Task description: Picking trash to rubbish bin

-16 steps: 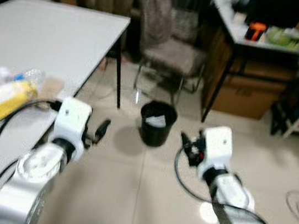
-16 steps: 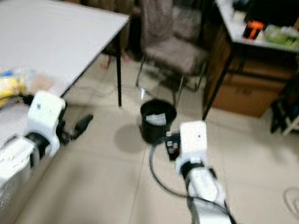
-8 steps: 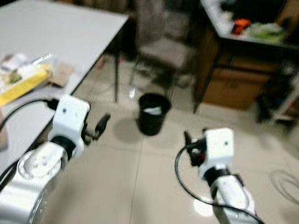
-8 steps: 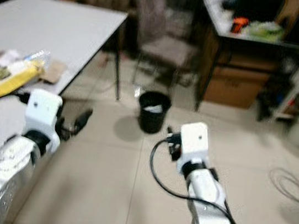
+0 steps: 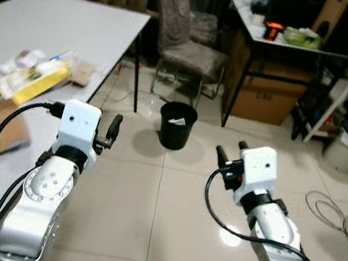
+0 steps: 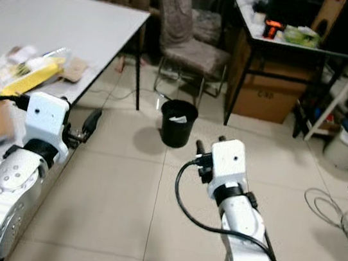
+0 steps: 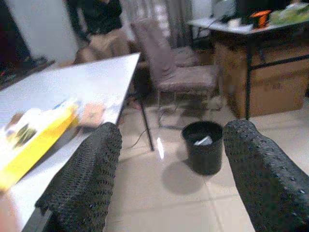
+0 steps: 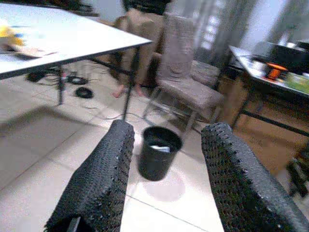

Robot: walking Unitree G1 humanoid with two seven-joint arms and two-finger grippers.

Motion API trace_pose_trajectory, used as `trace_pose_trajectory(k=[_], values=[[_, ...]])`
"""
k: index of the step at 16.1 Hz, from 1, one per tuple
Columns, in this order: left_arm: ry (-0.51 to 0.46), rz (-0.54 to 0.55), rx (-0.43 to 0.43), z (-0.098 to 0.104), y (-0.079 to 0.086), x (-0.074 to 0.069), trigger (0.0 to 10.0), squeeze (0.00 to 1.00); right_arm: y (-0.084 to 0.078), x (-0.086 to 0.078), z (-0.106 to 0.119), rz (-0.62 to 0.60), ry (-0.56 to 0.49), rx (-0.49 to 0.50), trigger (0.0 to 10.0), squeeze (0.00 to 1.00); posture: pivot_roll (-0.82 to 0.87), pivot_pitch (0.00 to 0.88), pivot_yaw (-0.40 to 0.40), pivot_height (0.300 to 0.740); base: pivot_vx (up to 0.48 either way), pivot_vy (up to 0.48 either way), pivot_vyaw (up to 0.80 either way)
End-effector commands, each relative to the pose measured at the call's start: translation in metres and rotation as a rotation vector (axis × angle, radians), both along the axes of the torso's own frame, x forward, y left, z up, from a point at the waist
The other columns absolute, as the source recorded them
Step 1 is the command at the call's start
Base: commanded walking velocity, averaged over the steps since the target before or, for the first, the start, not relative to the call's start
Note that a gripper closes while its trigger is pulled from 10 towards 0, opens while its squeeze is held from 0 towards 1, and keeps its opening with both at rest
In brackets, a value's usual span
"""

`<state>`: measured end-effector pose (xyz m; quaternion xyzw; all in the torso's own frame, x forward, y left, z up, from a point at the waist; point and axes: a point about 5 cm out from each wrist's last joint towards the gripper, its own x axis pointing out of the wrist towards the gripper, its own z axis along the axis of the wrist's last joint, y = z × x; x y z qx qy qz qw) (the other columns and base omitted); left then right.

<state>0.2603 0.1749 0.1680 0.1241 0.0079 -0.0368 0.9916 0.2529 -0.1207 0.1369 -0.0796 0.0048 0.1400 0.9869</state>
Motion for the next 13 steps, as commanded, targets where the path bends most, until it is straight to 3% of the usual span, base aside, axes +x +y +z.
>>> trace_pose_trajectory(k=[1,8,13], values=[[-0.006,0.006,0.017,0.000,0.001,0.001,10.0,0.00,0.004,0.002,0.002,0.030,-0.011,-0.003,10.0,0.00,0.00,0.000,-0.031,0.740,0.296,0.000,0.80],[-0.011,0.009,0.012,0.002,0.002,0.009,10.0,0.00,0.007,0.003,-0.001,0.062,-0.011,-0.012,10.0,0.00,0.01,0.000,-0.036,0.740,0.315,0.000,0.80],[-0.005,0.014,0.002,0.001,0.004,0.012,10.0,0.00,0.003,0.003,-0.004,0.040,0.009,-0.004,10.0,0.00,0.00,0.000,-0.031,0.740,0.324,0.000,0.00]])
